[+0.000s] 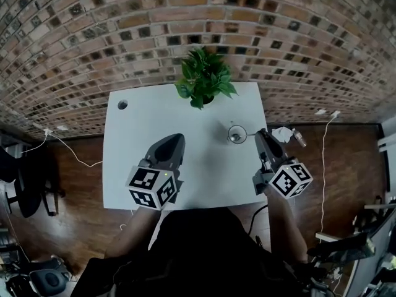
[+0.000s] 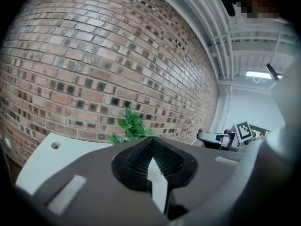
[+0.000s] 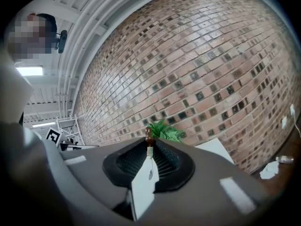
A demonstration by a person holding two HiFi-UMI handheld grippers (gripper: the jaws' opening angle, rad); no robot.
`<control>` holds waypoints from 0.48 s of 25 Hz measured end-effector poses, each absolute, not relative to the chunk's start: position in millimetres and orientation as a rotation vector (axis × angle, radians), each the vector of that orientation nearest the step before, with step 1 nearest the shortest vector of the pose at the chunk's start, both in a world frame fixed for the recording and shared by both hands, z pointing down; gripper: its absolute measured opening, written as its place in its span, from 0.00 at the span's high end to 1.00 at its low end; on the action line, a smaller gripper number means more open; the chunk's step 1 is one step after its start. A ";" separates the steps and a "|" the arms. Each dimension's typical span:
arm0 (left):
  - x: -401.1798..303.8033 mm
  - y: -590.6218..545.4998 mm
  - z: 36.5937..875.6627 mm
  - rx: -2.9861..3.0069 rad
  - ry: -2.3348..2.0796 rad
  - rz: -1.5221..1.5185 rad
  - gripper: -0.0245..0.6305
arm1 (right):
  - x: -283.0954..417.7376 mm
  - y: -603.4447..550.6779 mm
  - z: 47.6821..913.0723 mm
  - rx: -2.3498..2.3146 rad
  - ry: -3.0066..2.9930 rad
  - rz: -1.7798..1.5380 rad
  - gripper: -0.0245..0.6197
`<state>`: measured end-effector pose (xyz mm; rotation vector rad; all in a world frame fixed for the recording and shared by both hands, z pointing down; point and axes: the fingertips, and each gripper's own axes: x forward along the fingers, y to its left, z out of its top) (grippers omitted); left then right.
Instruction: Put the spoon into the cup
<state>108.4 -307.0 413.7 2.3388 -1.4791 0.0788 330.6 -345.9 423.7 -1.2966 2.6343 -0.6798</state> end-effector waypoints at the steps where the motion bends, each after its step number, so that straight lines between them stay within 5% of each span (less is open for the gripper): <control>1: 115.4 -310.5 416.3 2.333 -1.478 0.076 0.97 | 338.3 -351.2 429.6 -1.297 2.633 -0.690 0.89; 12: 151.3 -349.1 461.1 2.272 -1.549 0.124 0.97 | 358.5 -401.0 509.7 -1.294 2.694 -0.843 0.89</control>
